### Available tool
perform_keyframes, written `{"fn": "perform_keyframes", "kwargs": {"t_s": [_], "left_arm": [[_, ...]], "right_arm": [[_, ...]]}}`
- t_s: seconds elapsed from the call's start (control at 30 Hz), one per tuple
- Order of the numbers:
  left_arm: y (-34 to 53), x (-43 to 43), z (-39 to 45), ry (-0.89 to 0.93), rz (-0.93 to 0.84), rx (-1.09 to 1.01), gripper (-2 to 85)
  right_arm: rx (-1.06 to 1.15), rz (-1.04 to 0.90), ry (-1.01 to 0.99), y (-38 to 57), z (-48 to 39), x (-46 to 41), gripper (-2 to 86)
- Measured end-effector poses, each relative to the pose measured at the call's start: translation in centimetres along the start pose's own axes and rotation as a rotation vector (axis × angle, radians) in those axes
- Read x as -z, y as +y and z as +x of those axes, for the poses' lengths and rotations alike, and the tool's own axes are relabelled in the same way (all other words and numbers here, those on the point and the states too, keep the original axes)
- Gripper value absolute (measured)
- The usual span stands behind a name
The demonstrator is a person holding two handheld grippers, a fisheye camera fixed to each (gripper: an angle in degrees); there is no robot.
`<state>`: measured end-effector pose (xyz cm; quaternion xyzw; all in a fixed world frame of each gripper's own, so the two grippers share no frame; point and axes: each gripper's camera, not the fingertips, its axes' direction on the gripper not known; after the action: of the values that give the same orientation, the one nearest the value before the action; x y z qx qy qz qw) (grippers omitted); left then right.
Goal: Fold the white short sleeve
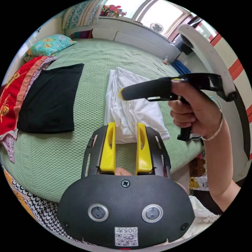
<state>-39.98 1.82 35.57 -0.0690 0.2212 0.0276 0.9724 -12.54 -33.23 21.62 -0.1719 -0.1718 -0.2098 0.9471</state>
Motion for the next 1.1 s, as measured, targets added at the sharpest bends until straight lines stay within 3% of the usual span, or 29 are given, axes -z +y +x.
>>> {"fn": "perform_keyframes", "kwargs": {"t_s": [0.1, 0.23, 0.43, 0.57, 0.67, 0.9, 1.1], "left_arm": [[0.1, -0.4, -0.6, 0.020, -0.009, 0.033, 8.7], [0.1, -1.3, -1.2, 0.015, -0.031, 0.046, 2.2], [0.3, -1.3, -1.5, 0.032, -0.009, 0.026, 0.4], [0.6, -1.1, -1.2, 0.086, 0.028, -0.012, 0.4], [0.7, -0.9, -1.1, 0.069, 0.041, -0.037, 0.9], [2.1, 2.1, -4.4, 0.171, 0.174, -0.006, 4.4], [1.0, 0.1, -4.5, 0.167, 0.100, -0.012, 8.3]], "right_arm": [[-0.039, -0.034, -0.117, -0.9, 1.5, -1.1, 12.1], [-0.044, -0.056, -0.085, -1.4, 2.8, -1.4, 11.6], [-0.043, -0.068, -0.088, -1.1, 5.3, -1.2, 12.0], [-0.041, -0.109, -0.102, -1.3, 6.3, -2.7, 11.8], [-0.025, -0.109, 0.020, -1.1, 7.0, -2.9, 5.9], [-0.116, -0.026, -0.172, 1.6, 13.7, -0.2, -0.3], [-0.112, 0.011, -0.265, 3.7, 16.4, -0.6, 0.0]]}}
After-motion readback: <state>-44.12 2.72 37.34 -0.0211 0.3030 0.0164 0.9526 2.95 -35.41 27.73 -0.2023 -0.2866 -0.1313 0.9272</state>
